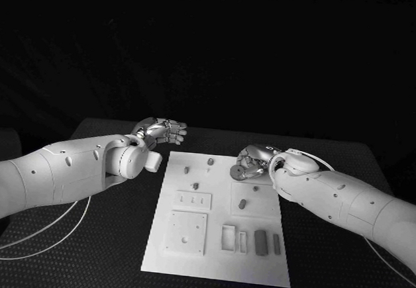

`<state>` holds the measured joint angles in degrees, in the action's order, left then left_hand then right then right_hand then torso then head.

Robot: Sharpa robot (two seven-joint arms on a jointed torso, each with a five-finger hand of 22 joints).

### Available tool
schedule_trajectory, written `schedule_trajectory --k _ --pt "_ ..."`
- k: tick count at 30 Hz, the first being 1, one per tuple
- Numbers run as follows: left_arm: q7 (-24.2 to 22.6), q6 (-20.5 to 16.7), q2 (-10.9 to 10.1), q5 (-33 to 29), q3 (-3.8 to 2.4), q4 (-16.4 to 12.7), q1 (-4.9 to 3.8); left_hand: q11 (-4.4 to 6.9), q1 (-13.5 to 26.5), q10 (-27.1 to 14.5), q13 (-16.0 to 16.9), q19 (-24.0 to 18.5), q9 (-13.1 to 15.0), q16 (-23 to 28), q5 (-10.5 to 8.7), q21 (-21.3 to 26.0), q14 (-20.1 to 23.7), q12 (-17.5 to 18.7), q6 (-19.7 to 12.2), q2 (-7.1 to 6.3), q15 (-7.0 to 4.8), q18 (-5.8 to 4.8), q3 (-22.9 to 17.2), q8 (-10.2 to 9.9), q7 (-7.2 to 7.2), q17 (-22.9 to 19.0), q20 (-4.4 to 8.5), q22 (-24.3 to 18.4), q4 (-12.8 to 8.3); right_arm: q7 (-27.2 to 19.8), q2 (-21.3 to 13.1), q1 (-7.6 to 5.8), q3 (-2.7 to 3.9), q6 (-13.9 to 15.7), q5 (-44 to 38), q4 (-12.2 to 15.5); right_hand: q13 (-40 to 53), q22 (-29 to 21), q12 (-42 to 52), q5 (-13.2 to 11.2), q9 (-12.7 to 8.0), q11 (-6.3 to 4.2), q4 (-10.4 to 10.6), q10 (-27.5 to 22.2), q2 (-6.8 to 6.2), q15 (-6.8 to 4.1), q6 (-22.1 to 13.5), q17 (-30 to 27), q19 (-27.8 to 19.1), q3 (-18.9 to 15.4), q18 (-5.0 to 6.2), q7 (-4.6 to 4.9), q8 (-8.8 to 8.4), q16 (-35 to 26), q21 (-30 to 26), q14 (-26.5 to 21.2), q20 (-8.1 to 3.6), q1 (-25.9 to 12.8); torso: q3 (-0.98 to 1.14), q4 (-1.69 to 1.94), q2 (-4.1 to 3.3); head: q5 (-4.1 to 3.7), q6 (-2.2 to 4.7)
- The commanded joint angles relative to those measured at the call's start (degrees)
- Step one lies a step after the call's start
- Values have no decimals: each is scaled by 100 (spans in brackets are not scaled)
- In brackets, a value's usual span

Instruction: Assemble the parts on the task board

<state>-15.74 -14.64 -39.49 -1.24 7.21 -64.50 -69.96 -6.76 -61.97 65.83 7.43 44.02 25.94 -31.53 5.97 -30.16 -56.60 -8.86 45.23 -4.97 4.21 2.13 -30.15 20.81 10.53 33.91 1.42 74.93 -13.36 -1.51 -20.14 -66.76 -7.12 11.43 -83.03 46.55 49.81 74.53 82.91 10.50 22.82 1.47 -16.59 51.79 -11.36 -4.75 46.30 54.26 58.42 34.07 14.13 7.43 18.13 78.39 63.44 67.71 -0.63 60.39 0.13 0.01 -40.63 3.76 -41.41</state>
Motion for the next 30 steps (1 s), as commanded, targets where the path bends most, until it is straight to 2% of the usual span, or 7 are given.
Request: schedule_trajectory --k 1,6,10,14,18,25,30 --pt "-34 65 0 32 -7 -24 -17 -17 49 -28 6 -33 0 40 -39 -39 24 38 -32 2 8 101 2 -17 -9 7 3 107 -29 -11 8 43 -13 -106 -90 -42 8 -8 -33 30 -4 51 -3 12 20 51 83 9 -24 -41 87 94 -8 -39 33 -1 -3 -41 0 5 0 1 -9" --pt "-35 62 -6 42 -7 -28 -25 -17 48 -28 6 -33 0 40 -39 -40 24 38 -32 1 8 101 2 -17 -9 7 3 107 -30 12 9 66 -14 -76 -192 -50 11 -16 -30 20 6 63 -3 17 56 63 147 19 -25 -55 87 106 21 -44 36 5 -9 -30 1 -2 1 10 -28" --pt "-37 61 -10 50 -7 -37 -33 -17 48 -28 7 -34 1 40 -39 -40 24 39 -32 2 8 101 1 -16 -9 8 3 107 -30 15 13 94 -15 -8 -300 -79 14 -30 -25 -83 38 66 -8 42 135 68 367 36 -26 -7 87 106 115 -51 47 29 -20 59 2 -3 1 14 -27" --pt "-37 58 -11 51 -7 -40 -37 -17 48 -27 7 -34 1 40 -39 -40 23 38 -31 3 8 101 0 -16 -10 8 3 107 -29 4 12 106 -15 13 -357 -110 8 -54 -33 -343 54 10 -2 77 207 17 564 50 -20 155 87 48 175 -74 57 58 -22 161 6 -3 1 9 -37" --pt "-39 56 -13 51 -7 -40 -39 -16 48 -26 8 -34 1 41 -39 -40 23 38 -30 3 8 101 0 -15 -10 8 3 107 -29 -26 12 109 -16 80 -378 -107 5 -73 -46 -572 57 -28 1 102 250 -17 694 65 -17 335 87 9 197 -96 70 78 -19 206 1 -8 10 9 -39" --pt "-38 52 -9 53 -7 -39 -40 -15 46 -25 8 -35 2 41 -39 -41 23 38 -29 4 8 101 -2 -14 -10 9 3 107 -30 -32 29 117 -18 274 -452 -89 3 -94 -69 -675 137 -120 7 140 286 -100 1013 88 -2 420 87 -93 322 -123 103 105 -18 82 1 -3 7 -11 -38" --pt "-39 49 -11 54 -7 -35 -40 -15 45 -23 9 -35 2 42 -39 -41 23 38 -28 4 8 101 -3 -13 -10 10 3 107 -30 -24 29 121 -20 450 -588 -74 6 -102 -75 -709 166 -144 7 154 262 -125 1057 98 7 364 87 -117 333 -130 119 117 -24 -9 -1 -4 8 -10 -30"
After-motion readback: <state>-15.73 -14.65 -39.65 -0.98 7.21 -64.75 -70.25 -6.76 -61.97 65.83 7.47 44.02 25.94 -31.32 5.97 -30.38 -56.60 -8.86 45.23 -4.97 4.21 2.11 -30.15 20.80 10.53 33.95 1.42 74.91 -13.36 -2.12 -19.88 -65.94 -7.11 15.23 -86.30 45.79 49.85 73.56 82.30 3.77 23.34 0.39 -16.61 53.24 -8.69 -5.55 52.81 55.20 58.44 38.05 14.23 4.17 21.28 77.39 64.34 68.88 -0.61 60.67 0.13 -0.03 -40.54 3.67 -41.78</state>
